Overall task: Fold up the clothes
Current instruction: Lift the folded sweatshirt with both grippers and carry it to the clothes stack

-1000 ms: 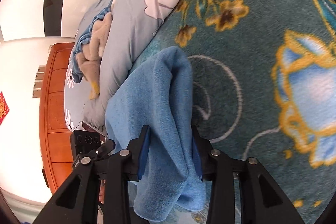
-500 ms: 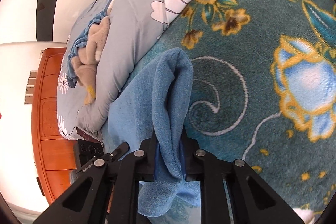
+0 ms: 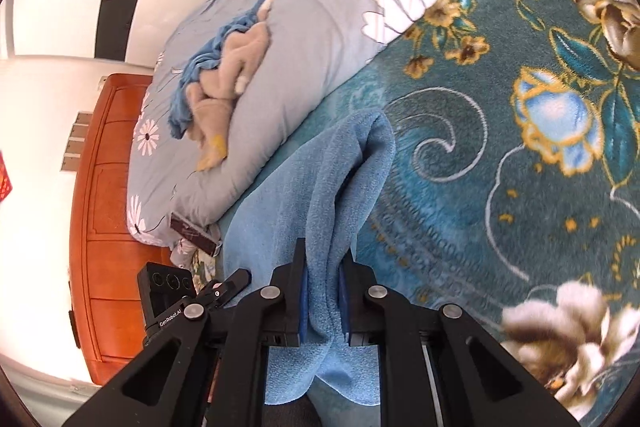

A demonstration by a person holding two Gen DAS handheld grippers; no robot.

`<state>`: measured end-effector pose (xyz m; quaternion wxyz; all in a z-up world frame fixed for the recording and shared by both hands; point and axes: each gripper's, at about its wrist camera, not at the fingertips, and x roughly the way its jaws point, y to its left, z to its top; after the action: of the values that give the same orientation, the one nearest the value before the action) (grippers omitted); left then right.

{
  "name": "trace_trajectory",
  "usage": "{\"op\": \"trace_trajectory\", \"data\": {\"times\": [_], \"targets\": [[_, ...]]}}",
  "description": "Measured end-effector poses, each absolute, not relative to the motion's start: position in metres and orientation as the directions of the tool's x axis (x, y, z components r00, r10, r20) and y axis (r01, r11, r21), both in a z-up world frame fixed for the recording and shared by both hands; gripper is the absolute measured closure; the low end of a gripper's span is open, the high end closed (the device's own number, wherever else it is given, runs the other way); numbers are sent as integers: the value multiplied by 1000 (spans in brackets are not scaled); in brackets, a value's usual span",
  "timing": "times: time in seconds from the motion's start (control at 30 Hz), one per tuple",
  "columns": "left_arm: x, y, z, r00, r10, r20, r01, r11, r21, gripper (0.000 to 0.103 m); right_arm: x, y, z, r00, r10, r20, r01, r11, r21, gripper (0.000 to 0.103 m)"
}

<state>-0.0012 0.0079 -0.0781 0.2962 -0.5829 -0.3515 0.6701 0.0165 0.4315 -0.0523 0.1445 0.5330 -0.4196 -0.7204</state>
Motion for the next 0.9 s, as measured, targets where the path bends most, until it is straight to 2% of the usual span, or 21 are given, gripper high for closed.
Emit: {"op": "trace_trajectory", "data": {"times": [0.2, 0.53, 0.7, 0.9], "targets": [[22, -35, -34, -216, 809, -546, -39, -566, -823, 83, 30, 405, -15, -413, -683, -602, -153, -600, 785, 90], [51, -140, 53, -406, 770, -492, -128, -581, -804, 83, 26, 322, 56, -402, -773, -492, 86, -566, 820, 90], [63, -208, 96, -505, 719, -478, -158, -622, -767, 83, 12, 259, 91, -356, -827, -434, 203, -523, 828, 90], [85, -312, 134, -610, 609, -506, -132, -708, -694, 84, 2, 161, 118, -243, -892, -381, 325, -445, 834, 90]]}}
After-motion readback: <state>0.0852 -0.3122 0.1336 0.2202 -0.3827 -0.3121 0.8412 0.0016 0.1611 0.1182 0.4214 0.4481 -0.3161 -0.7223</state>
